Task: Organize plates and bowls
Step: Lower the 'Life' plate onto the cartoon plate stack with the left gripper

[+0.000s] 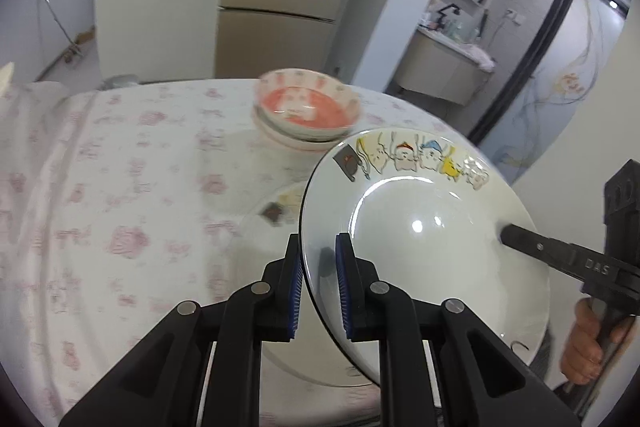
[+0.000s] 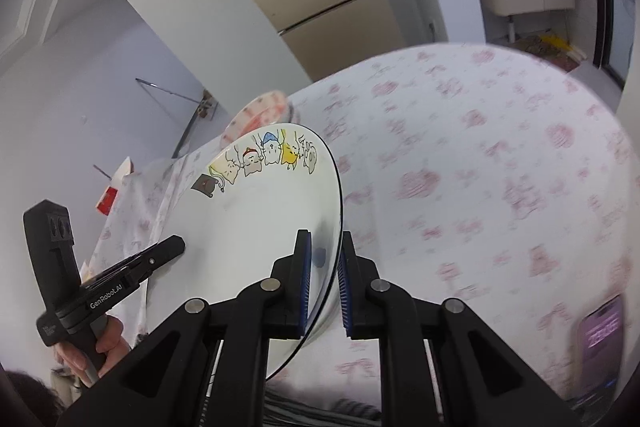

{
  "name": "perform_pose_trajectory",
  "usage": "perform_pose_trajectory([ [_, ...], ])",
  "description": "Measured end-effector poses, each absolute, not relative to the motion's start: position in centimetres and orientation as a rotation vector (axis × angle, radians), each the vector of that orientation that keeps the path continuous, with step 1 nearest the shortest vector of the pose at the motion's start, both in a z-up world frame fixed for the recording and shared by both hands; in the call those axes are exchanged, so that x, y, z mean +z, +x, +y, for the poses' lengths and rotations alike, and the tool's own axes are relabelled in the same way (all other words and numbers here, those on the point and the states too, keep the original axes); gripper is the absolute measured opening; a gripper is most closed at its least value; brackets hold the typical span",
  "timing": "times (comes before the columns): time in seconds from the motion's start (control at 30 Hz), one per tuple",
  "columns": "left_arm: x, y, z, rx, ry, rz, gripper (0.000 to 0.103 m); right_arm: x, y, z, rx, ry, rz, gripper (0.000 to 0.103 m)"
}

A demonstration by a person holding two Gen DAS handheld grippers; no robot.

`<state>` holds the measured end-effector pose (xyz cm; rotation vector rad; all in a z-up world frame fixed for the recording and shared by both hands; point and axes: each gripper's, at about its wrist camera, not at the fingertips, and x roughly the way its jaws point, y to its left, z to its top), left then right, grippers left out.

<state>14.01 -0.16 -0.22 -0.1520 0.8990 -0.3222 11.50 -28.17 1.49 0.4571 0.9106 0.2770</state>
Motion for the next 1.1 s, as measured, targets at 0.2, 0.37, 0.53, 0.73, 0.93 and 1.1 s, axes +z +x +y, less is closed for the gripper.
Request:
perform_pose_trajectory([
  [0.2, -1.7, 13.6, 2.6, -0.295, -0.180, 0.904, 0.017, -0.9, 12.1, -25.2, 0.283, 0.446, 0.974, 0.015],
  [0.37, -1.7, 12.9, 2.7, -0.299, -0.157, 0.873, 0.017, -1.7, 12.6, -24.5, 0.280, 0.444, 0.994, 0.017],
  [0.53, -2.4, 13.3, 2.9, -0.314, -0.173, 0.879, 0.017, -2.4, 12.8, -24.1, 0.257, 0.431, 1.007, 0.018],
  [0.73, -4.4, 14.0, 3.7, -0.285, -0.204, 0.910, 0.017, -3.6, 13.1, -23.2, 0.255, 0.396, 1.039, 0.018],
  [0.93, -4.9, 14.1, 4.3, -0.292, -0.193, 0.896, 0.017, -3.8, 13.4, -22.2, 0.257, 0.353, 1.068, 0.018],
  [1.1, -5.4, 14.2, 4.7, -0.292, -0.200, 0.900, 0.017, -3.6, 13.7, -21.6, 0.237, 0.318, 1.071, 0.018],
])
